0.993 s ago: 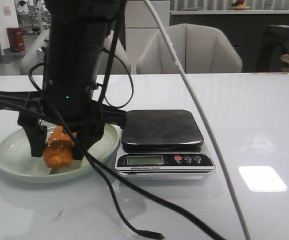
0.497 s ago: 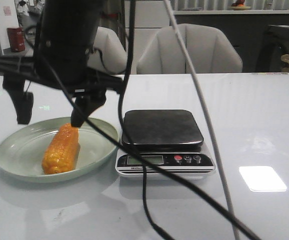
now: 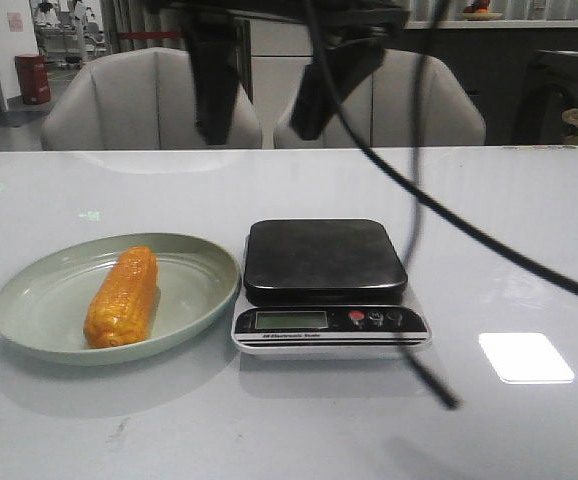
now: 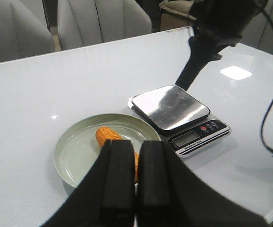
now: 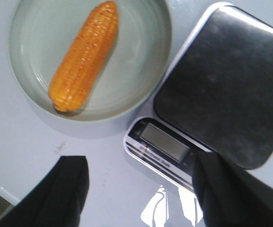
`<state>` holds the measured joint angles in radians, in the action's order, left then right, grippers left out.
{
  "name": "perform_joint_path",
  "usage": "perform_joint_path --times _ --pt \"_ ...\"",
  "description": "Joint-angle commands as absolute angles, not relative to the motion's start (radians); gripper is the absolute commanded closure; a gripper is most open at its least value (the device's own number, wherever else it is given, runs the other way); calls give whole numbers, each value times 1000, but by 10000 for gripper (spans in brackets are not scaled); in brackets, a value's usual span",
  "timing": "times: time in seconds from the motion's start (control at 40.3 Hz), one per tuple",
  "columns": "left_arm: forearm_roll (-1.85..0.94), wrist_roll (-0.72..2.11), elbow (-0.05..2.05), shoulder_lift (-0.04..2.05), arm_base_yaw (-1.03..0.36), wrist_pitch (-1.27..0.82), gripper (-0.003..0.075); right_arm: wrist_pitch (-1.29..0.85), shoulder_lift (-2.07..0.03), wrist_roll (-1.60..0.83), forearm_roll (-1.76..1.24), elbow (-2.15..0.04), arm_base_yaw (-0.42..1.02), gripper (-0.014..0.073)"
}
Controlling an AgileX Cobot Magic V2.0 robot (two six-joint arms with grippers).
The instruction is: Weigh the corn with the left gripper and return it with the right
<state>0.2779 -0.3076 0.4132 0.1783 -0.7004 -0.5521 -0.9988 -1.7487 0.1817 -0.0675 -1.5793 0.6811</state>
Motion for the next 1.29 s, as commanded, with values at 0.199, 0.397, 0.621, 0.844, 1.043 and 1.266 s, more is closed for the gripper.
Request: perform_joint_path --times 0.199,0.397,0.621,0.844,1.043,1.266 --pt "284 -311 438 187 -707 -475 606 -855 -1358 112 -64 -1211 545 29" --pt "284 -311 438 187 -707 -475 606 -841 -1134 71 -64 -1046 510 29" --pt "284 -311 438 187 -707 -475 606 -787 -888 58 -63 -904 510 29" --pt "284 -311 438 187 -707 -475 606 -642 -596 20 -62 -722 510 29" --pt "284 -311 438 187 -707 -475 606 -406 -327 -51 -61 -523 510 30" --pt "284 -311 438 187 -707 -475 606 -184 -103 -53 -55 -306 510 30"
